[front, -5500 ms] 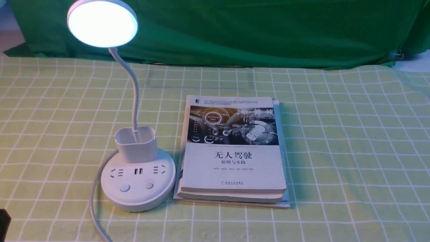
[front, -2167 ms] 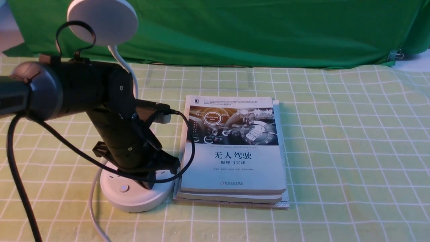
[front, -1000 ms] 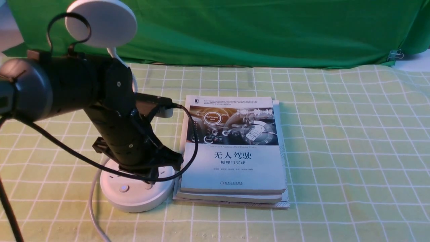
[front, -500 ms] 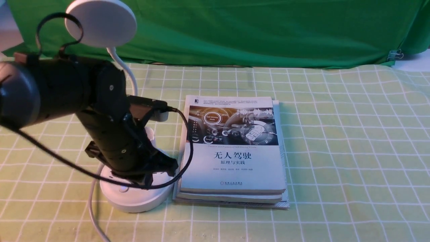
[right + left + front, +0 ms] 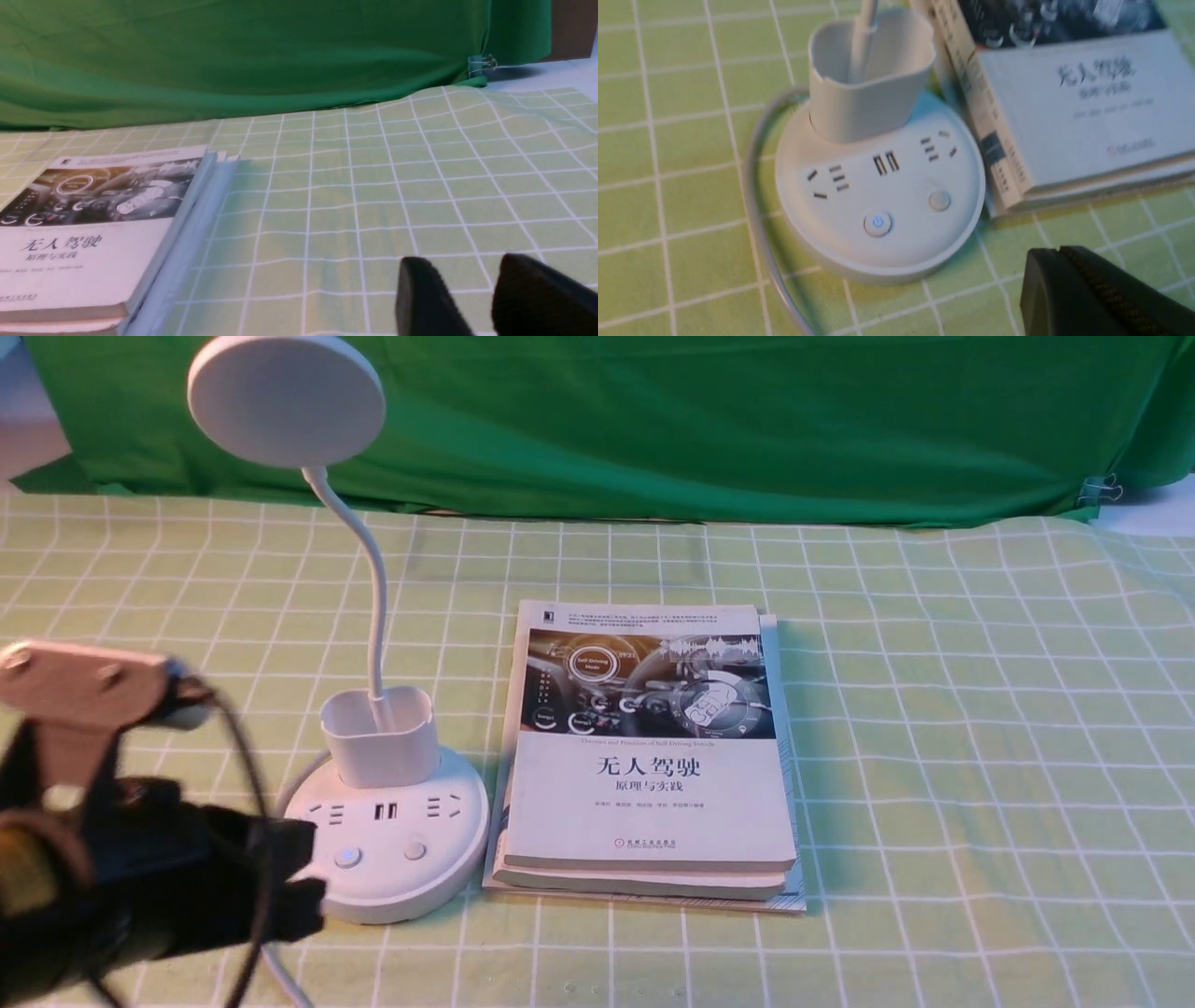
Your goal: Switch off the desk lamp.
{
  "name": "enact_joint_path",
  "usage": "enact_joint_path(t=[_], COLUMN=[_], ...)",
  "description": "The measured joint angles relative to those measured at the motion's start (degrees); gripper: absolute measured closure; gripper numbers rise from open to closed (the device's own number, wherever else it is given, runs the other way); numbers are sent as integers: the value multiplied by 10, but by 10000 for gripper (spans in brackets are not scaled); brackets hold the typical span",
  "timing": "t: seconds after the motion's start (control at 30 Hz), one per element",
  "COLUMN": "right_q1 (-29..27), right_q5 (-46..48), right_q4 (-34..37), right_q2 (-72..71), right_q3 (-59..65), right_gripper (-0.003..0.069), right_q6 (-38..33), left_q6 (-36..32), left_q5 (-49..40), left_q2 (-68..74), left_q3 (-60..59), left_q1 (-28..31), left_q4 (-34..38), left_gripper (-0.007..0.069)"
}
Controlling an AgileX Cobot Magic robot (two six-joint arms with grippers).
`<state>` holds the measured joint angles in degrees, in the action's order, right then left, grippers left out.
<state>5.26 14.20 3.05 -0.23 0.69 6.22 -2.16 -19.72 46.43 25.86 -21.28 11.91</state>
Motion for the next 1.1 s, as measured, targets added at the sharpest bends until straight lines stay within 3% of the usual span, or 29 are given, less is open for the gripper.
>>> enact_joint_path(t=[0.3,0.67,0.77,0.9,1.1], right_q1=[0,0,0,0,0], right_q5=[0,1,1,1,1], right_q4=[0,0,0,0,0], right_q2=[0,0,0,0,0], right_q3=[0,0,0,0,0], right_gripper=[421,421,421,421,421], right_q6=[1,0,0,1,0], left_q6=[5,-8,-15,-34,-40], left_q5=[71,77,123,194,159], left_q2=[-151,-166,-183,-267,-390], left_q3=[-102,-111,-126,-170,-217], left_q1=[0,0,2,65,206], left_q4=[-18,-39,-54,-53,-40], left_gripper=[623,623,623,623,623])
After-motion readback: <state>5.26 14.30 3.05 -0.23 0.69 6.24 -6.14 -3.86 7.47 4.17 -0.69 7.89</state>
